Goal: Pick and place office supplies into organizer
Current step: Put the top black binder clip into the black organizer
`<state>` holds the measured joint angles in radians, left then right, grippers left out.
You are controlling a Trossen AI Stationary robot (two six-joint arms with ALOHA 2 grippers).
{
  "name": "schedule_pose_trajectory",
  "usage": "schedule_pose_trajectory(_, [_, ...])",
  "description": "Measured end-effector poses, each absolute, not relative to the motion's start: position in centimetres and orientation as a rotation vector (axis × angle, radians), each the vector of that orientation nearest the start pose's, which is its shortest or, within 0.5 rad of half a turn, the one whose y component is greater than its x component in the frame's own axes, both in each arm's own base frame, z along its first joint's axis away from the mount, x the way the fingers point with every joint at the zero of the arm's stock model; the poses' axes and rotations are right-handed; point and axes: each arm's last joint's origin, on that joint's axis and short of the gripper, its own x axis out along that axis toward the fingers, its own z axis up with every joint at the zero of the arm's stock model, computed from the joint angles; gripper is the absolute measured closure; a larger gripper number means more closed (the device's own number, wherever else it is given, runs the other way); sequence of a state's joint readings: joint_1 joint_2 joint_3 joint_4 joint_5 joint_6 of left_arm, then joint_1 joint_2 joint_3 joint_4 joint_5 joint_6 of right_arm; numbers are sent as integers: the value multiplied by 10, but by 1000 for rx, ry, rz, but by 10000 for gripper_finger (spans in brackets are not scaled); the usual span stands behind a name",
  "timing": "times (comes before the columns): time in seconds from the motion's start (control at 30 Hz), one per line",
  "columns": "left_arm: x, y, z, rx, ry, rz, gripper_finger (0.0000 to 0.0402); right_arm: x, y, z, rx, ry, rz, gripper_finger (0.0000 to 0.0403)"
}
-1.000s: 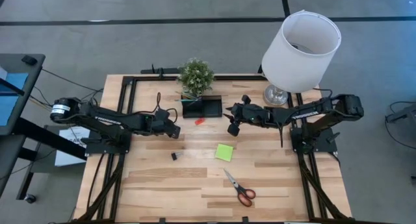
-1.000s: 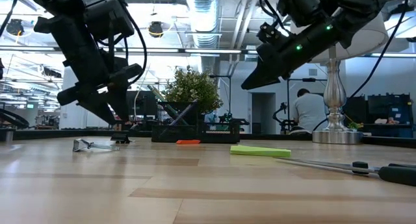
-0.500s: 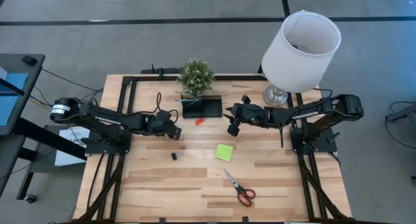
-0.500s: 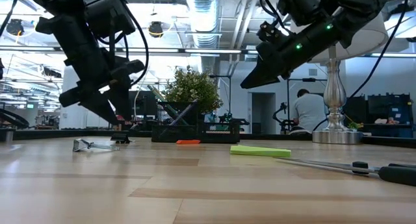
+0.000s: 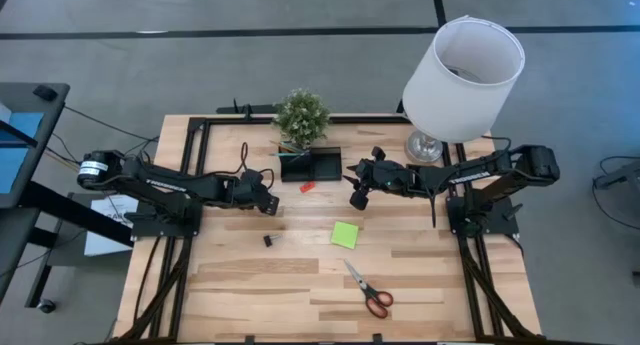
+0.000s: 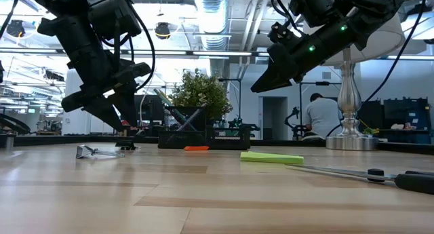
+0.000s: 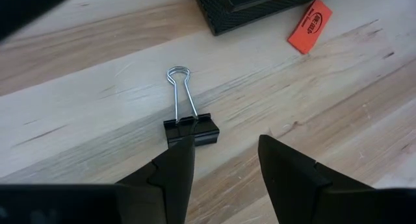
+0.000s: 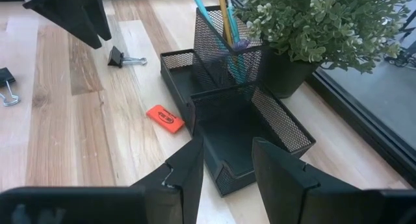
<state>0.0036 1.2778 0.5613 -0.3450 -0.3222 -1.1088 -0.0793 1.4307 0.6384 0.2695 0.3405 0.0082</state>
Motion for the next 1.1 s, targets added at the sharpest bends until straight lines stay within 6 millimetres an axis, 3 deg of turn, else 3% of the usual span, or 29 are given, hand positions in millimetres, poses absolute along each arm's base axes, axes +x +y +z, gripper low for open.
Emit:
schedule_pose_trajectory(0.47, [219, 13, 162, -680, 686, 829, 237, 279, -32, 185, -60, 520, -412, 276])
schedule_pose_trajectory(0.77, [218, 13, 160, -752, 667, 866, 237, 279, -32, 185, -60, 520, -413, 276])
schedule_pose_trajectory(1.1, [213, 5, 142, -785, 652, 951, 237, 279, -32, 185, -60, 520, -412, 276])
